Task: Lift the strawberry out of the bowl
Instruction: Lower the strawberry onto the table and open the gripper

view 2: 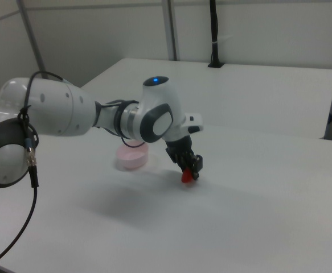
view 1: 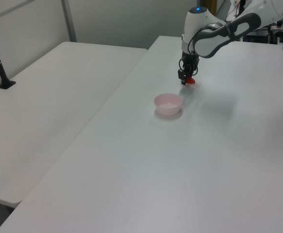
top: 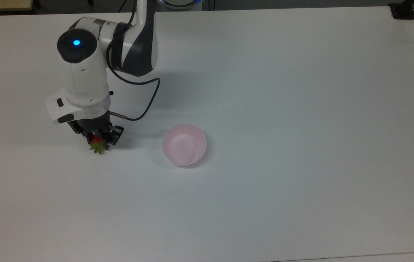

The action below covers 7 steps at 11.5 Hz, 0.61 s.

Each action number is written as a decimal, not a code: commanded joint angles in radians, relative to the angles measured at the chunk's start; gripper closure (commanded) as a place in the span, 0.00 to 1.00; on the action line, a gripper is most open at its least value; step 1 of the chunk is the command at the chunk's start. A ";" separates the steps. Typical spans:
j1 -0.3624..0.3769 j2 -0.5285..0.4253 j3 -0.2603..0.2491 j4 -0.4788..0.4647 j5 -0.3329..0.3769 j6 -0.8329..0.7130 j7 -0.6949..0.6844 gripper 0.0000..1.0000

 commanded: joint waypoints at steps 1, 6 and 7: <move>-0.022 0.011 0.001 -0.010 -0.015 0.023 -0.011 0.52; -0.026 -0.092 0.001 -0.012 -0.013 -0.020 -0.008 0.00; -0.019 -0.132 0.001 -0.007 -0.013 -0.090 -0.008 0.00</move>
